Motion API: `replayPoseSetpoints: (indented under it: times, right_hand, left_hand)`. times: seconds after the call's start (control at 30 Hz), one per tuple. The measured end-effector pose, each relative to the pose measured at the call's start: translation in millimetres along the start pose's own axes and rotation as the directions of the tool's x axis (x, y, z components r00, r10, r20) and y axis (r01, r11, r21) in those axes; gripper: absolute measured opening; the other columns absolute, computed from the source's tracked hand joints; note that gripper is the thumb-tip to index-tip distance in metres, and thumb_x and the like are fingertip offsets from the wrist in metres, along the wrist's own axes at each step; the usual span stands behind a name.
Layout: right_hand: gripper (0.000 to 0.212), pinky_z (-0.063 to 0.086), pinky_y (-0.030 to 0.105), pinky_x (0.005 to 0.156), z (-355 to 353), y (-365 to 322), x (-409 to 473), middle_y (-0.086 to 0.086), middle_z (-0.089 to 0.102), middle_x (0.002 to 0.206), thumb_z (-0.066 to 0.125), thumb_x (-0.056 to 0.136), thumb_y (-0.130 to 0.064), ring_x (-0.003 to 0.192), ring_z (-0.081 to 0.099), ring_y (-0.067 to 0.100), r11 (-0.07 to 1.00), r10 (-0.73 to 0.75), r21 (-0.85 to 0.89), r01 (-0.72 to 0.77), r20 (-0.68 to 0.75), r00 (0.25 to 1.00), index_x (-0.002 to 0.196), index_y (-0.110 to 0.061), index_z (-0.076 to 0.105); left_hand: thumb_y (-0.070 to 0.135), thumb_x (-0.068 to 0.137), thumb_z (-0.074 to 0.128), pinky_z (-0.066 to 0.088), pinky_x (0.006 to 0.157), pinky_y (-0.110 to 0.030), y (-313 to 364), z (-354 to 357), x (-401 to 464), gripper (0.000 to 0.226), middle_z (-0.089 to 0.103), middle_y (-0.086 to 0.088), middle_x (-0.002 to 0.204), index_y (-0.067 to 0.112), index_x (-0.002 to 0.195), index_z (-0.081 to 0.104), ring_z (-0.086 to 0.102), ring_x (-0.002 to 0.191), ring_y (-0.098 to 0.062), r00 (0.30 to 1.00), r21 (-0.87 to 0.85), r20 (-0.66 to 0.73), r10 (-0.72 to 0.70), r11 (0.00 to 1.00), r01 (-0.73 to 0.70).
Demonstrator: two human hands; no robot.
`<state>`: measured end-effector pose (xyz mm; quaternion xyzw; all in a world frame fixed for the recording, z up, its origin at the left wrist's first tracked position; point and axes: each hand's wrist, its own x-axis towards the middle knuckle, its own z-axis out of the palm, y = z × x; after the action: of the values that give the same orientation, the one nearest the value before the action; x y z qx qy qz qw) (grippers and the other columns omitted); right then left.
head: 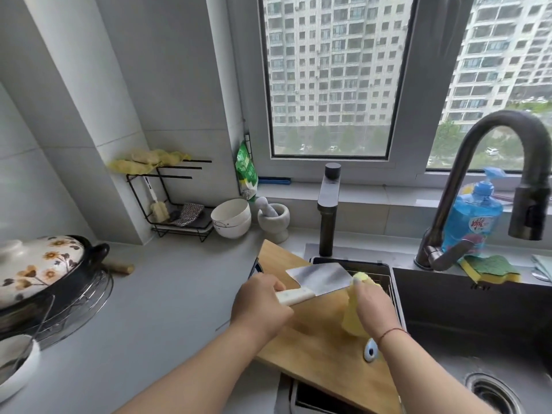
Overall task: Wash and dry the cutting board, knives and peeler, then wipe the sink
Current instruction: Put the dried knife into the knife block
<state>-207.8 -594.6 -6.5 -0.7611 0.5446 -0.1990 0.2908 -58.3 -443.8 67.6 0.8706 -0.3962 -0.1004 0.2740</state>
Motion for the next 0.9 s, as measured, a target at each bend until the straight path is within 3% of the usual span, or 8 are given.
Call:
replayPoseSetpoints:
  times: [0.1, 0.23, 0.43, 0.53, 0.6, 0.67, 0.8, 0.9]
  right_hand:
    - [0.031, 0.038, 0.034, 0.095, 14, -6, -14, 0.005, 0.06, 0.117, 0.054, 0.092, -0.034, 0.117, 0.051, 0.026, 0.997, -0.058, -0.048, 0.055, -0.061, 0.996, 0.114, -0.014, 0.06]
    - [0.059, 0.038, 0.029, 0.107, 26, -29, -37, -0.006, 0.049, 0.13, 0.072, 0.081, -0.026, 0.122, 0.046, 0.014, 0.962, -0.247, 0.099, 0.255, -0.087, 0.965, 0.134, -0.021, 0.046]
    - [0.064, 0.049, 0.024, 0.09, 29, -72, -50, -0.008, 0.04, 0.121, 0.078, 0.074, -0.03, 0.101, 0.048, 0.01, 0.842, -0.538, 0.017, 0.539, -0.039, 0.842, 0.131, -0.036, 0.049]
    - [0.04, 0.053, 0.027, 0.069, 23, -90, -49, -0.003, 0.052, 0.105, 0.084, 0.069, -0.023, 0.085, 0.056, 0.017, 0.777, -0.626, -0.03, 0.629, -0.145, 0.766, 0.105, -0.025, 0.067]
    - [0.03, 0.05, 0.026, 0.06, 19, -97, -45, 0.0, 0.058, 0.093, 0.086, 0.064, -0.017, 0.075, 0.059, 0.02, 0.714, -0.697, -0.075, 0.696, -0.157, 0.699, 0.089, -0.018, 0.071]
    - [0.028, 0.048, 0.026, 0.063, 11, -108, -41, -0.001, 0.059, 0.093, 0.084, 0.068, -0.02, 0.077, 0.059, 0.019, 0.73, -0.683, -0.076, 0.679, -0.11, 0.722, 0.092, -0.015, 0.072]
    - [0.023, 0.052, 0.028, 0.074, -6, -139, -40, -0.006, 0.053, 0.094, 0.074, 0.08, -0.033, 0.08, 0.055, 0.013, 0.764, -0.643, -0.02, 0.644, 0.047, 0.764, 0.093, -0.016, 0.068]
    - [0.027, 0.052, 0.034, 0.078, -12, -173, -48, -0.003, 0.056, 0.098, 0.072, 0.08, -0.038, 0.083, 0.056, 0.016, 0.724, -0.683, -0.023, 0.689, 0.112, 0.722, 0.095, -0.015, 0.067]
  left_hand:
    - [0.033, 0.062, 0.083, 0.043, 0.056, -0.02, -2, -10, -2, 0.025, 0.068, 0.006, 0.079, 0.024, 0.081, 0.07, 0.063, 0.072, -0.012, 0.985, -0.176, 0.037, -0.166, 0.97, 0.17]
    - [0.035, 0.064, 0.082, 0.037, 0.044, -0.017, -2, -25, -3, 0.025, 0.066, -0.002, 0.054, 0.014, 0.07, 0.069, 0.053, 0.039, -0.01, 0.941, -0.376, 0.108, -0.32, 0.863, 0.337]
    - [0.024, 0.074, 0.073, 0.031, 0.041, -0.02, 2, -46, -8, 0.027, 0.058, -0.008, 0.06, 0.004, 0.091, 0.067, 0.051, 0.042, -0.015, 0.887, -0.536, 0.303, -0.35, 0.707, 0.462]
    - [0.023, 0.082, 0.067, 0.034, 0.041, -0.02, 8, -63, -15, 0.024, 0.059, -0.01, 0.07, 0.003, 0.096, 0.066, 0.052, 0.046, -0.013, 0.864, -0.554, 0.416, -0.284, 0.675, 0.488]
    - [0.024, 0.086, 0.063, 0.037, 0.041, -0.02, 11, -75, -17, 0.023, 0.059, -0.01, 0.069, 0.003, 0.097, 0.066, 0.052, 0.046, -0.013, 0.869, -0.603, 0.452, -0.203, 0.649, 0.465]
    - [0.027, 0.088, 0.064, 0.04, 0.042, -0.02, 10, -89, -17, 0.025, 0.06, -0.009, 0.071, 0.004, 0.098, 0.066, 0.053, 0.049, -0.014, 0.895, -0.667, 0.44, -0.076, 0.639, 0.383]
    - [0.023, 0.079, 0.079, 0.048, 0.053, -0.021, 1, -110, -13, 0.034, 0.067, -0.005, 0.095, 0.019, 0.109, 0.064, 0.064, 0.075, -0.011, 0.963, -0.641, 0.21, 0.166, 0.767, 0.007]
    - [0.013, 0.081, 0.077, 0.05, 0.062, -0.017, -2, -129, -15, 0.024, 0.069, 0.005, 0.087, 0.026, 0.097, 0.065, 0.065, 0.077, -0.007, 0.968, -0.577, 0.03, 0.25, 0.795, -0.187]
